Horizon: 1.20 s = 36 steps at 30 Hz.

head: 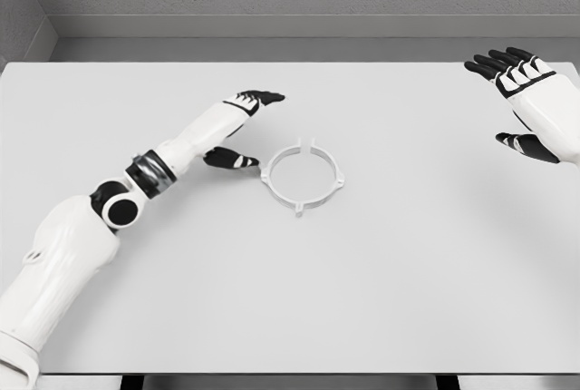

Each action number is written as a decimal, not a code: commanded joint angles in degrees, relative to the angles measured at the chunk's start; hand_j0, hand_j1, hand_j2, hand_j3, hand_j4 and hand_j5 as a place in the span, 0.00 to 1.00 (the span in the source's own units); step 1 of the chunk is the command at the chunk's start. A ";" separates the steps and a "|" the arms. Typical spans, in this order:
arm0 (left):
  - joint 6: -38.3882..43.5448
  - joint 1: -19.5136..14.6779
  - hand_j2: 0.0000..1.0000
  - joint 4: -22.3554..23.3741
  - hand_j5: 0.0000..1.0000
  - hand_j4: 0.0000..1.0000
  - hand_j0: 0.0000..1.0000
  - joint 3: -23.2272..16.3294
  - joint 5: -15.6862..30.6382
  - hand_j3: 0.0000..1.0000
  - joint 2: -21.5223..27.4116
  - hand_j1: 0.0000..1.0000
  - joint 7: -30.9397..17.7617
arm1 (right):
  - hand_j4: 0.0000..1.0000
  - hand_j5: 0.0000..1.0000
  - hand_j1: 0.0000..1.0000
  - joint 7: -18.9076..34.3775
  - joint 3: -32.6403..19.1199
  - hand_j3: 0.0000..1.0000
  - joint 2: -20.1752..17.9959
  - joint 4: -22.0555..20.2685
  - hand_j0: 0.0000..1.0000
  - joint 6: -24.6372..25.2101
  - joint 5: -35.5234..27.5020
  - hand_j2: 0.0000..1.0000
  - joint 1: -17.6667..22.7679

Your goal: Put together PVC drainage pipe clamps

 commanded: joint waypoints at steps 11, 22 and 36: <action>0.00 0.97 1.00 -0.74 1.00 1.00 1.00 1.01 0.03 1.00 0.31 1.00 0.07 | 1.00 1.00 1.00 -0.04 0.07 1.00 -0.08 -0.02 1.00 0.10 -0.38 1.00 0.00; 0.00 1.93 1.00 -1.98 1.00 1.00 1.00 0.48 -0.32 1.00 0.40 1.00 -0.02 | 1.00 1.00 1.00 -0.04 0.07 1.00 0.01 -0.11 1.00 0.10 -0.47 1.00 0.00; 0.00 2.73 1.00 -3.03 1.00 1.00 1.00 -0.31 -0.32 1.00 0.40 1.00 -0.02 | 1.00 1.00 1.00 -0.04 0.07 1.00 -0.08 -0.02 1.00 0.10 -0.38 1.00 0.09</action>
